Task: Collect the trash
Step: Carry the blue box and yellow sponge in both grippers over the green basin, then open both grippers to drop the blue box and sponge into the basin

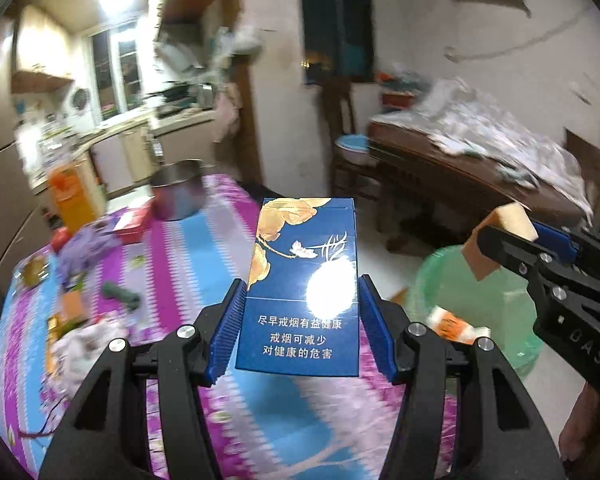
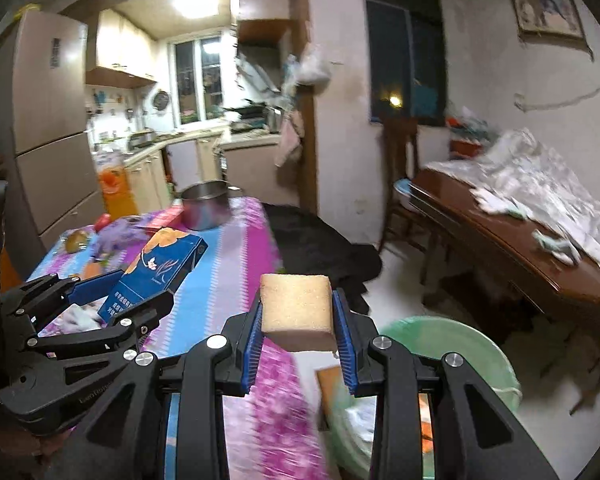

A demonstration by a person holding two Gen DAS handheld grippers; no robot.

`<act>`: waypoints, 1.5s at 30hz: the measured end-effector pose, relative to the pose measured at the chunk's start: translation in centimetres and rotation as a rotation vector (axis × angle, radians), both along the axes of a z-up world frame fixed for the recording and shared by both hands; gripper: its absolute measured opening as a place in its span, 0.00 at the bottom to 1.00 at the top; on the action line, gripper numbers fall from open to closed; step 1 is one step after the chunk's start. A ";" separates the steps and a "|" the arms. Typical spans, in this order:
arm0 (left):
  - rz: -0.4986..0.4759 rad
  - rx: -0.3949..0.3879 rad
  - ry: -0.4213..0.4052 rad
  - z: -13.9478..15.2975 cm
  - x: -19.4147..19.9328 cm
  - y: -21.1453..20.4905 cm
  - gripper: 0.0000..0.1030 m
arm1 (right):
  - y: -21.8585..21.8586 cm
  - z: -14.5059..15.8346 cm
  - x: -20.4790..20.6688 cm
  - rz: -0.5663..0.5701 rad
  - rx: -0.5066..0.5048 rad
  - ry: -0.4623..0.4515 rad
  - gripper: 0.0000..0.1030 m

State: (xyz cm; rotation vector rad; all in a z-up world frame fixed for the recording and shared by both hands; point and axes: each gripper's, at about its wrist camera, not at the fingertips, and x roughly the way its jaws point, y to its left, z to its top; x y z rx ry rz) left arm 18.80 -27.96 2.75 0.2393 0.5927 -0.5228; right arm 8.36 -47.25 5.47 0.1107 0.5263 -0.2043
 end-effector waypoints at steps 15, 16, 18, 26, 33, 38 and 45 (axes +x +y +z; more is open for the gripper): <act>-0.286 0.145 0.247 -6.2 0.7 -15.8 0.52 | -18.4 -9.0 -0.1 -0.126 0.190 0.322 0.33; -0.287 0.157 0.256 -6.7 0.8 -16.4 0.52 | -18.7 -9.6 0.1 -0.128 0.195 0.337 0.33; -0.291 0.176 0.281 -7.8 1.0 -17.4 0.52 | -20.0 -10.9 0.7 -0.130 0.223 0.369 0.33; -0.264 0.246 0.316 -10.0 2.6 -19.1 0.52 | -22.5 -13.1 1.2 -0.154 0.248 0.420 0.33; -0.234 0.263 0.327 -10.7 3.9 -19.1 0.52 | -22.1 -13.2 0.9 -0.156 0.250 0.431 0.33; -0.231 0.262 0.326 -10.6 3.7 -19.1 0.52 | -22.0 -13.2 1.0 -0.154 0.249 0.432 0.33; -0.233 0.262 0.327 -10.5 3.9 -19.1 0.52 | -22.0 -13.2 1.1 -0.154 0.253 0.431 0.33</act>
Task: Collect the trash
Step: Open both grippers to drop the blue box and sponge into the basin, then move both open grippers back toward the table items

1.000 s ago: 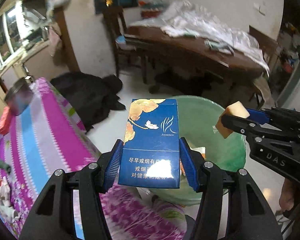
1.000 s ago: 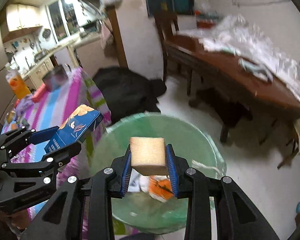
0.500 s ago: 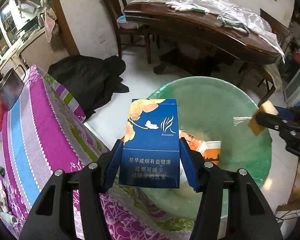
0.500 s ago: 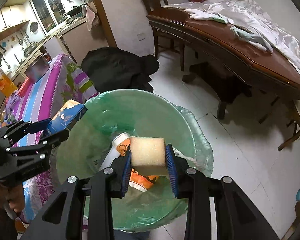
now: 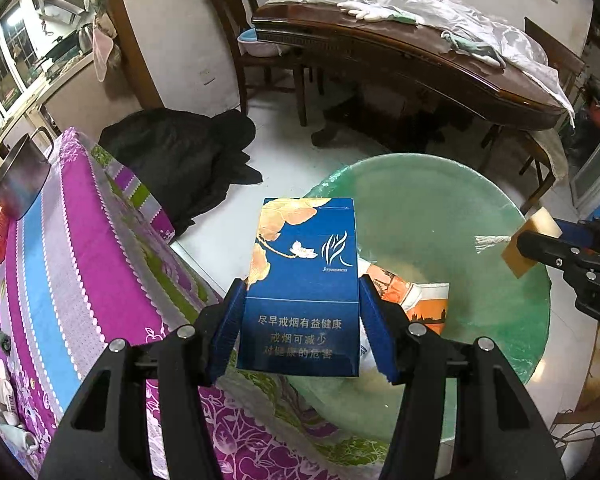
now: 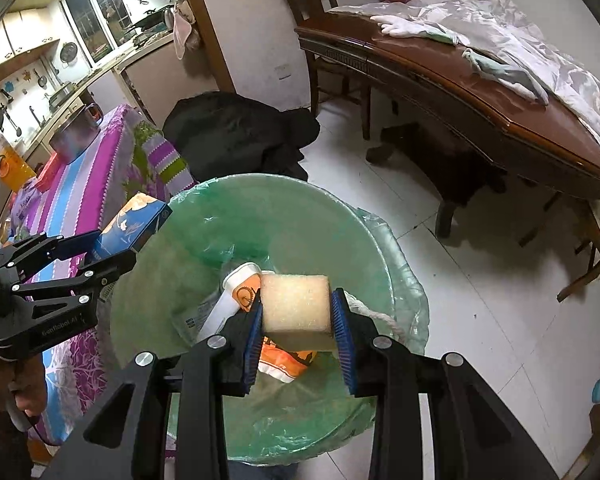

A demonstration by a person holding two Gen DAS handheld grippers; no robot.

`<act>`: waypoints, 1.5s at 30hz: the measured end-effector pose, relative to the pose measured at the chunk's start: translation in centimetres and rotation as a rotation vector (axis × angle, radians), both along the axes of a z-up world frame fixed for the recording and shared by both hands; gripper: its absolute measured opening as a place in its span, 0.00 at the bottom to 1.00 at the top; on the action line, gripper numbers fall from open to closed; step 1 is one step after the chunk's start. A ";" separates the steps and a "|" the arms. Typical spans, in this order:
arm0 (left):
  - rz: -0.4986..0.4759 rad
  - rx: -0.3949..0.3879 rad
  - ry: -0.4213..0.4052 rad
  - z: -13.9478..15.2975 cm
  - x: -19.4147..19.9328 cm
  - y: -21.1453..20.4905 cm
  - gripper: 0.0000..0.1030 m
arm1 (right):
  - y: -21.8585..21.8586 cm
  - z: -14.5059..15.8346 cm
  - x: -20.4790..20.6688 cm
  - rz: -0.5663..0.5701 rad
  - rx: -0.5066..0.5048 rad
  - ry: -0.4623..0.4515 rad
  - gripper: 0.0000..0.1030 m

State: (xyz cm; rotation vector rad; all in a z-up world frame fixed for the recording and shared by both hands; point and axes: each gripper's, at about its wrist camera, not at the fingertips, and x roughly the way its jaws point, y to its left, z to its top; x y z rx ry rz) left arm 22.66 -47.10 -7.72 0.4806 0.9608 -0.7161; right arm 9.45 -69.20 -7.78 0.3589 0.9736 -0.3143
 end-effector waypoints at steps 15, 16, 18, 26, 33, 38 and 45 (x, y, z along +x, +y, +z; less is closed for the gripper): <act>0.015 0.006 -0.009 0.2 0.0 -0.1 0.57 | 0.5 0.5 -0.3 -0.010 -0.004 -0.040 0.47; 0.014 0.005 -0.010 0.2 0.0 -0.1 0.57 | 0.5 0.6 -0.4 -0.011 -0.004 -0.041 0.47; 0.013 0.002 -0.011 0.3 0.0 0.0 0.57 | 0.6 0.7 -0.4 -0.012 -0.005 -0.045 0.47; 0.016 -0.021 -0.020 1.2 -0.1 1.0 0.59 | 1.3 1.5 -0.8 -0.004 -0.020 -0.062 0.47; 0.027 -0.113 -0.105 4.2 -0.1 7.0 0.92 | 7.0 4.8 -3.0 0.085 -0.071 -0.241 0.60; 0.084 -0.174 -0.191 5.8 0.4 14.8 0.94 | 14.1 5.9 -3.3 0.220 -0.095 -0.338 0.70; 0.231 -0.224 -0.210 5.5 1.6 28.2 0.95 | 24.4 5.4 -0.2 0.439 -0.070 -0.377 0.72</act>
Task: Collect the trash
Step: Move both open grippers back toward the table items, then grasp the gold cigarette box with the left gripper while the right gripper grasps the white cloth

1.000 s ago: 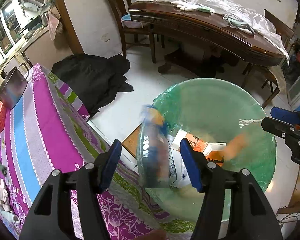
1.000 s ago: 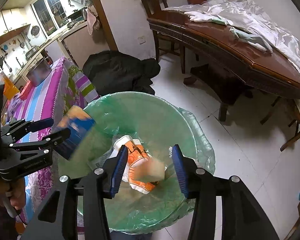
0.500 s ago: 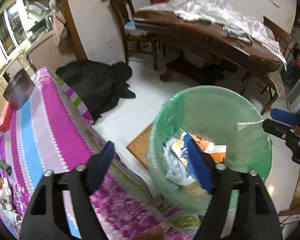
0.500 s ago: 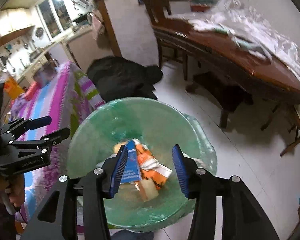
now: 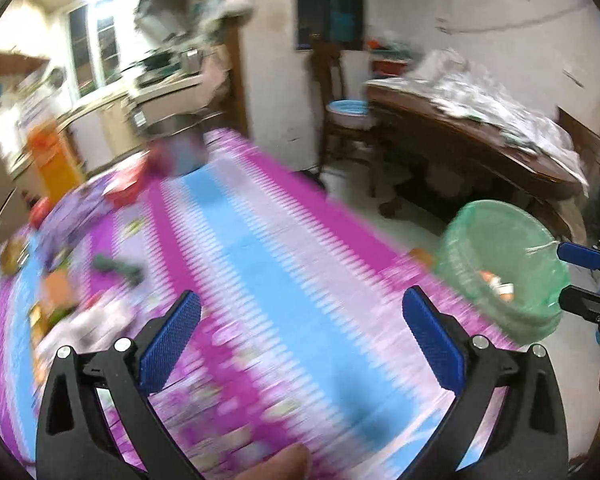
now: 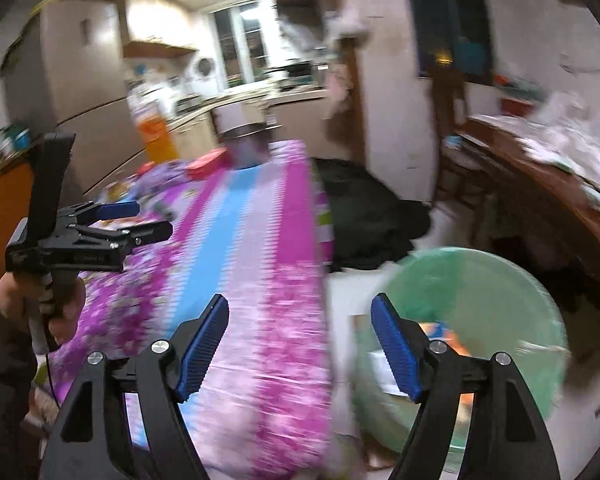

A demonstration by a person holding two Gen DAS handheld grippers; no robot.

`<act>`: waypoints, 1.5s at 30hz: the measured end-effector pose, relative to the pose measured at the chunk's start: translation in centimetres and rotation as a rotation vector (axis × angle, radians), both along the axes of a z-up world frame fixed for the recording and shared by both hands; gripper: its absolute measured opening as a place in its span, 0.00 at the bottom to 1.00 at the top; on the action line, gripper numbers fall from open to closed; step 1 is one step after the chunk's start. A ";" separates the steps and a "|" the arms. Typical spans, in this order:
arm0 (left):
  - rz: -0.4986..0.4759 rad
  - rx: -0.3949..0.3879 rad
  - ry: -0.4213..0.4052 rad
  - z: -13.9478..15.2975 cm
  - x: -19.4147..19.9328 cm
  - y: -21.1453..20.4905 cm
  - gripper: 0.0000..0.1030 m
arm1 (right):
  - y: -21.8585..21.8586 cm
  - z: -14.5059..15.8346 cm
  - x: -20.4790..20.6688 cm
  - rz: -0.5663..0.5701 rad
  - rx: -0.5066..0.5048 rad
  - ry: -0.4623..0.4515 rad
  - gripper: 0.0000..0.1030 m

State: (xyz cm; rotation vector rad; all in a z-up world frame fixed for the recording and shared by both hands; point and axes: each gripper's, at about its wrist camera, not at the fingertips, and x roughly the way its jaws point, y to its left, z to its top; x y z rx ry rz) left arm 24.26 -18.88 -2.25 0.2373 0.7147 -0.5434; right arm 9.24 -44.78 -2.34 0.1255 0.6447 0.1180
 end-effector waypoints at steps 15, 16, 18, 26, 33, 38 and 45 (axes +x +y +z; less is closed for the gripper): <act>0.520 -0.059 0.054 -0.3 4.4 27.1 0.92 | 20.6 0.3 17.2 0.399 0.244 0.205 0.42; 0.519 -0.055 0.058 -0.5 4.4 27.6 0.92 | 21.1 0.0 19.1 0.393 0.287 0.239 0.40; 0.518 -0.047 0.072 -0.9 5.0 28.4 0.92 | 22.7 -0.6 22.0 0.386 0.339 0.298 0.39; 0.455 -0.038 0.072 -1.0 6.5 29.5 0.92 | 26.9 -4.2 31.4 0.353 0.479 0.519 0.39; 0.413 -0.027 0.083 -1.7 7.8 28.6 0.92 | 29.7 -5.7 33.3 0.367 0.413 0.566 0.39; 0.419 -0.033 0.096 -2.0 8.2 28.6 0.92 | 31.1 -5.7 33.4 0.393 0.363 0.554 0.25; 0.416 -0.080 0.158 -2.8 9.8 29.4 0.92 | 30.3 -1.6 28.4 0.472 0.336 0.346 0.05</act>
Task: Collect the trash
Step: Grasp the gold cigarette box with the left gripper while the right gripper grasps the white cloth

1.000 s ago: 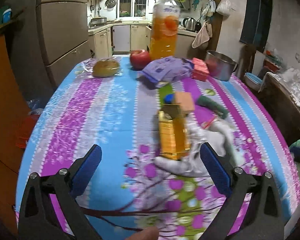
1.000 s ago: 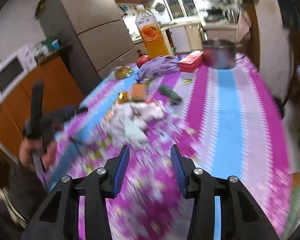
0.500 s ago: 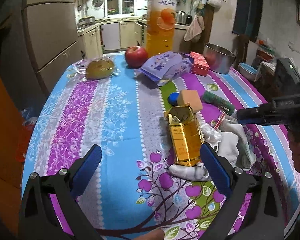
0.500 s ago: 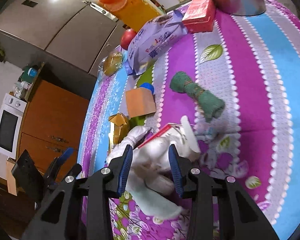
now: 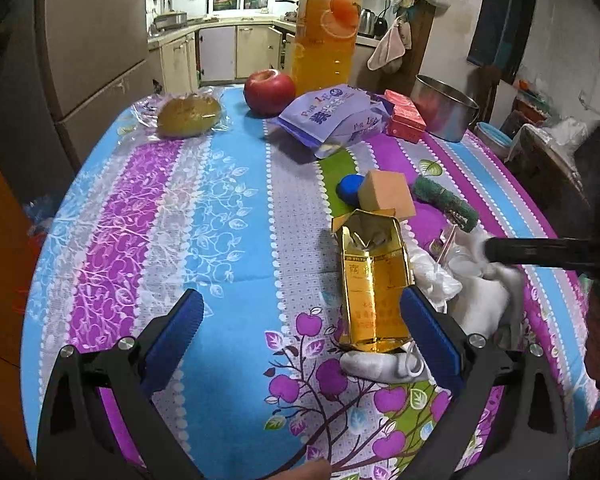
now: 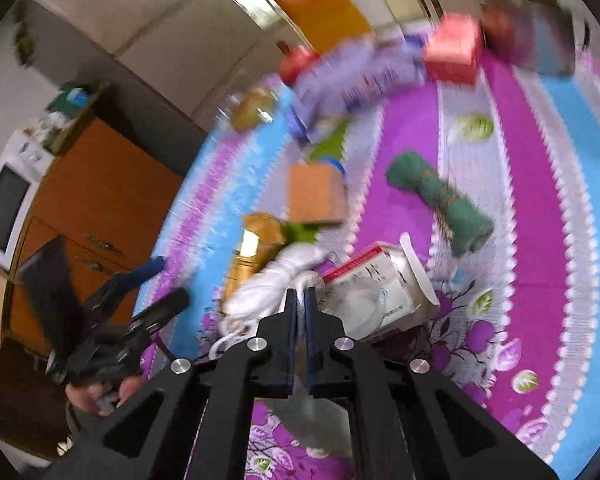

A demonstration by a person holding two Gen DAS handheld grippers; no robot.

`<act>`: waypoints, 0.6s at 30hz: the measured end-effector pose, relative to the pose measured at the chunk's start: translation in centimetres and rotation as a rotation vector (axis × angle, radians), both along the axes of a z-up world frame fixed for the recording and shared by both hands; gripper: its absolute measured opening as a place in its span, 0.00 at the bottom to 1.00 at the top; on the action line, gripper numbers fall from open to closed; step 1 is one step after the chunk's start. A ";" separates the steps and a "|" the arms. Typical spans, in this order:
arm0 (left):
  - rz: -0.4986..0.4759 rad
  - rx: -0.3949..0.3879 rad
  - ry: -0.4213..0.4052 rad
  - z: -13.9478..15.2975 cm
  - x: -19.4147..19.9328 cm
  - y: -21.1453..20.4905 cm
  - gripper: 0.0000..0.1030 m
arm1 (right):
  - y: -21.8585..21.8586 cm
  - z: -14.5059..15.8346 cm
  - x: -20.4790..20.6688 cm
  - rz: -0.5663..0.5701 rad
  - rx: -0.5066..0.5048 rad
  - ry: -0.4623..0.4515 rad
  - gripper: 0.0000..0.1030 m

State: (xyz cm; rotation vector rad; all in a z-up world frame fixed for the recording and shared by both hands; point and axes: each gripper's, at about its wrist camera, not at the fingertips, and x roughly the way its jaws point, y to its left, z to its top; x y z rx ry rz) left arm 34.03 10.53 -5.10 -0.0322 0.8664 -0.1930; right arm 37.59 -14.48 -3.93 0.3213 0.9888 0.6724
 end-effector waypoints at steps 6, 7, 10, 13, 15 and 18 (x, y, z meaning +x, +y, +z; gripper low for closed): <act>-0.004 -0.080 0.038 -0.5 1.5 0.2 0.93 | -5.1 5.5 -6.7 -0.029 0.162 -0.162 0.05; -0.008 -0.093 0.046 -0.7 1.8 0.1 0.93 | -6.1 6.3 -7.8 -0.034 0.186 -0.181 0.05; -0.010 -0.118 0.071 -1.2 2.6 -0.4 0.93 | -8.3 8.0 -10.4 -0.049 0.231 -0.234 0.05; -0.014 -0.110 0.083 -1.7 3.3 -1.4 0.93 | -9.8 9.4 -12.0 -0.072 0.231 -0.282 0.05; -0.019 -0.101 0.086 -1.9 3.6 -2.2 0.93 | -10.4 9.5 -12.8 -0.072 0.229 -0.288 0.05; -0.005 -0.078 0.086 -2.1 4.3 -2.9 0.93 | -10.4 8.4 -13.1 -0.067 0.220 -0.263 0.05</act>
